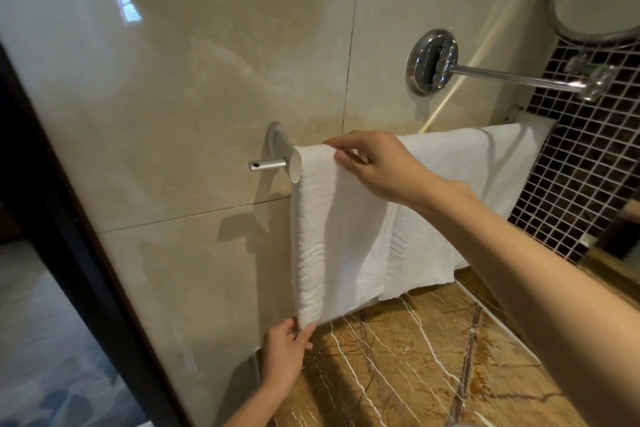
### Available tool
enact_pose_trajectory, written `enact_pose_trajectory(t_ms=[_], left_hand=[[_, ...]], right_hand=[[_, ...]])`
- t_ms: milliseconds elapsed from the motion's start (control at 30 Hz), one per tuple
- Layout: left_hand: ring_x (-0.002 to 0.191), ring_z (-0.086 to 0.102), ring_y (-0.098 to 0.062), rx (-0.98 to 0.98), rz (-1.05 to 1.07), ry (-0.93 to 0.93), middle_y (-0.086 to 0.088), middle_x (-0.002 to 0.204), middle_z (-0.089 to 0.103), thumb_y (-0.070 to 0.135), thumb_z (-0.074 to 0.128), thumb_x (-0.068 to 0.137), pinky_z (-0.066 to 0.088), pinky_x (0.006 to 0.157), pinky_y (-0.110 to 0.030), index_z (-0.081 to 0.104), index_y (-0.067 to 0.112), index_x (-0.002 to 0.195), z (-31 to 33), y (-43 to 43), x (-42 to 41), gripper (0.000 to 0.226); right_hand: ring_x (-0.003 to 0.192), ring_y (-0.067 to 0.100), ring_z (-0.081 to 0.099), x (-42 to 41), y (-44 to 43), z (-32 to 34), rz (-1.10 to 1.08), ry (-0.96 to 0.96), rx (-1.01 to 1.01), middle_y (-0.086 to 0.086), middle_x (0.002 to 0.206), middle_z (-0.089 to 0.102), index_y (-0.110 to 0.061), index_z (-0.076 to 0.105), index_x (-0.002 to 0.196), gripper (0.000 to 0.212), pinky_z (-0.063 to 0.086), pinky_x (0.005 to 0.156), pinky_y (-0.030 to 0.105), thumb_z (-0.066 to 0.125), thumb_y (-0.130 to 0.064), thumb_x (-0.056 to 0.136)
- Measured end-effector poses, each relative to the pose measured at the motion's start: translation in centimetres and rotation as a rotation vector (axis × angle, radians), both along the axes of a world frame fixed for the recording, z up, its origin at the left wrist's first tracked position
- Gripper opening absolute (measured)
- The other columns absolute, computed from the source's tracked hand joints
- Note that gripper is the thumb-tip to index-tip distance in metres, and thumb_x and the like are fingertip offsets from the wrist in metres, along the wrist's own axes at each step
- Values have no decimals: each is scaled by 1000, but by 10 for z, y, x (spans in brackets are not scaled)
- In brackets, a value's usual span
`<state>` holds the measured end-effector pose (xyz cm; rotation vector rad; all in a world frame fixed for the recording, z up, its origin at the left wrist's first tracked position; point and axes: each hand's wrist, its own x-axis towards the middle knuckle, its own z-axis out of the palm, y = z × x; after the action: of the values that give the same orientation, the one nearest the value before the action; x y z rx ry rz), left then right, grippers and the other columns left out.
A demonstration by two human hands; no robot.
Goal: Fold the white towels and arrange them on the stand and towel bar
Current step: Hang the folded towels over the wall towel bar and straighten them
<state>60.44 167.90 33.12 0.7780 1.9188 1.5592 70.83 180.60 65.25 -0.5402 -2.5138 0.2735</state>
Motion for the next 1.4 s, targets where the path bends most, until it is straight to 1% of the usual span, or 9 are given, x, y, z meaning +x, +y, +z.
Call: enact_pose_trajectory(t_ms=[100,167,367,500,600,767,1133,1300,1400], left_hand=[[53,64,-7,-11,-7,-7,7,65,72,15,72,82,42,47,-16,70,21,85,-3,1,-2,7],[51,64,-7,-14,-4,-12,9,65,72,16,73,82,42,46,-17,70,22,83,-5,3,-2,7],[53,66,-10,-12,23,-13,10,71,73,11,70,84,43,50,-20,69,23,83,-6,8,-6,12],[55,67,-12,-6,27,2,14,70,72,10,69,84,44,51,-16,68,27,81,-3,10,-8,17],[53,66,-10,-10,28,7,15,69,71,9,69,84,41,46,-11,67,26,80,-2,11,-9,17],[56,67,-10,-27,13,14,15,69,71,14,70,84,43,47,-13,69,25,84,-1,12,-7,11],[53,65,-8,-22,20,-3,9,76,72,10,70,84,41,47,-9,68,21,79,5,10,-7,13],[56,66,-7,-29,1,-6,3,84,73,11,68,85,42,50,-11,66,23,83,6,11,-9,13],[61,68,-8,-45,-21,-15,0,96,72,12,70,84,46,50,-15,64,24,93,7,10,-13,16]], right_hand=[[104,23,62,1,0,0,2,-6,0,4,116,69,-19,65,123,30,47,88,37,53,-21,96],[109,23,62,1,0,1,6,-4,-8,5,119,69,-17,65,123,30,47,93,39,55,-21,96],[119,15,59,1,0,0,24,80,-64,6,124,65,-9,66,120,32,44,104,30,67,-15,89],[115,15,61,1,0,-1,24,117,-75,8,121,66,-6,68,116,32,46,102,27,71,-13,85],[115,14,61,2,2,2,17,70,-46,5,122,66,-10,67,119,33,46,101,26,69,-18,88],[115,16,61,3,1,1,1,18,-9,0,126,65,-16,64,125,33,47,99,36,61,-24,93],[118,16,60,1,4,-1,4,73,-66,5,122,66,-13,67,119,35,45,102,30,71,-17,85],[108,17,63,6,5,4,0,-15,13,-1,124,66,-18,62,127,38,42,83,21,65,-26,90],[105,25,63,10,9,9,19,-67,69,6,120,68,-14,63,125,32,49,89,34,57,-25,95]])
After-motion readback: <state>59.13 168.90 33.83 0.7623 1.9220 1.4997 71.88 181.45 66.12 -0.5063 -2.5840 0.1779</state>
